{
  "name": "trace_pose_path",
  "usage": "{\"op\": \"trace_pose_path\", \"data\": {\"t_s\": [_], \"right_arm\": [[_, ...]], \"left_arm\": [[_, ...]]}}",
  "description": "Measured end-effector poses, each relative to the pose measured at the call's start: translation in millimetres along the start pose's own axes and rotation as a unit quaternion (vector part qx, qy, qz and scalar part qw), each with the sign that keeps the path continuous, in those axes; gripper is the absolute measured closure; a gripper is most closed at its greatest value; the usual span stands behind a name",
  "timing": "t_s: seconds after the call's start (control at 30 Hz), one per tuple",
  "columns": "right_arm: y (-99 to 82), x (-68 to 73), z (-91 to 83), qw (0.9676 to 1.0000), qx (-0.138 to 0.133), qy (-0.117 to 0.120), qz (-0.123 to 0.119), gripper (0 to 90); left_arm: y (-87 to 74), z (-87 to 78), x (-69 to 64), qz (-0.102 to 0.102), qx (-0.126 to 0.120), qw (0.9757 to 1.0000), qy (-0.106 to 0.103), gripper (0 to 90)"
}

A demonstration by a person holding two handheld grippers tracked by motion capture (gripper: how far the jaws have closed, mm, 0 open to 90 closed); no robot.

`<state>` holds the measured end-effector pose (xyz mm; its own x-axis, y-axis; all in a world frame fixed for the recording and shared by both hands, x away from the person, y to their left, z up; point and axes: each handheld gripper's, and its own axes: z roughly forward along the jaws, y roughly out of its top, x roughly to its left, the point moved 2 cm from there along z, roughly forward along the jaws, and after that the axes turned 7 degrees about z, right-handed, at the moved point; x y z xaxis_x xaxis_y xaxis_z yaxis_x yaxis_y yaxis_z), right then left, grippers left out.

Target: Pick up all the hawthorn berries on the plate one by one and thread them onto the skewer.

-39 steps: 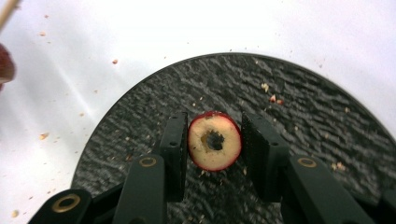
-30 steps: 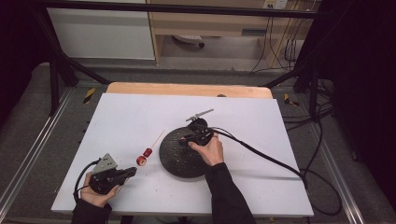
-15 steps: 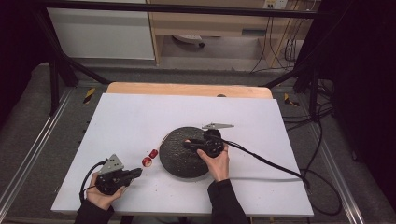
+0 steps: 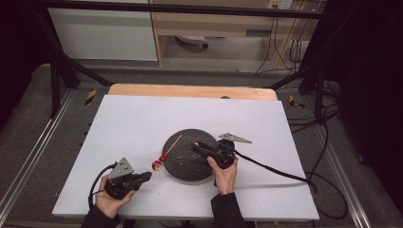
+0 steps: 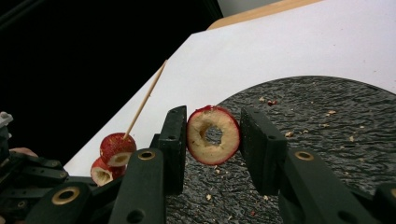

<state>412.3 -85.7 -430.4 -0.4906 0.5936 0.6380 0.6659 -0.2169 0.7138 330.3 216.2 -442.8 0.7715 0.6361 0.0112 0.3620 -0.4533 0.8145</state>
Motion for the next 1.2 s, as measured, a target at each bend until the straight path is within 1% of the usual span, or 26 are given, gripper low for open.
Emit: {"op": "trace_pose_path", "data": {"t_s": [0.17,0.3,0.4,0.57,0.7,0.77,0.8,0.87,1.03,1.13,1.2], "right_arm": [[-2.3,-2.2,-7.6,0.9992,-0.037,0.008,0.016,63.4],[-4.5,-3.3,-10.1,0.9979,-0.057,0.012,0.028,63.4],[-4.9,-3.6,-11.1,0.9970,-0.067,0.013,0.037,63.4],[-4.1,-3.7,-12.0,0.9955,-0.086,0.013,0.038,63.5],[-4.1,-5.5,-12.6,0.9937,-0.100,0.012,0.051,63.5],[-4.1,-6.1,-12.5,0.9934,-0.103,0.010,0.050,63.5],[-3.3,-6.5,-11.5,0.9924,-0.109,0.010,0.056,63.5],[-2.4,-6.9,-10.6,0.9915,-0.115,0.011,0.060,63.5],[1.8,-8.1,-9.0,0.9884,-0.135,0.008,0.069,63.5],[5.7,-8.6,-9.3,0.9859,-0.151,0.008,0.071,63.5],[8.2,-8.5,-9.4,0.9845,-0.157,0.009,0.077,63.5]], "left_arm": [[3.7,4.0,-6.1,0.001,-0.004,1.0000,-0.003,88.4],[6.0,6.8,-10.6,0.003,-0.005,1.0000,-0.006,88.4],[6.7,8.2,-12.4,0.002,-0.005,1.0000,-0.007,88.4],[8.5,10.8,-16.6,0.001,-0.009,0.9999,-0.010,88.4],[8.4,11.9,-17.7,-0.003,-0.010,0.9999,-0.009,88.4],[8.5,12.2,-18.1,-0.003,-0.010,0.9999,-0.009,88.4],[8.5,12.7,-18.7,-0.004,-0.011,0.9999,-0.009,88.4],[8.8,13.1,-19.7,-0.007,-0.013,0.9998,-0.010,88.4],[9.4,14.2,-21.5,-0.009,-0.015,0.9998,-0.012,88.4],[9.7,14.8,-22.9,-0.011,-0.015,0.9998,-0.012,88.4],[10.1,15.0,-23.9,-0.011,-0.017,0.9997,-0.012,88.4]]}}
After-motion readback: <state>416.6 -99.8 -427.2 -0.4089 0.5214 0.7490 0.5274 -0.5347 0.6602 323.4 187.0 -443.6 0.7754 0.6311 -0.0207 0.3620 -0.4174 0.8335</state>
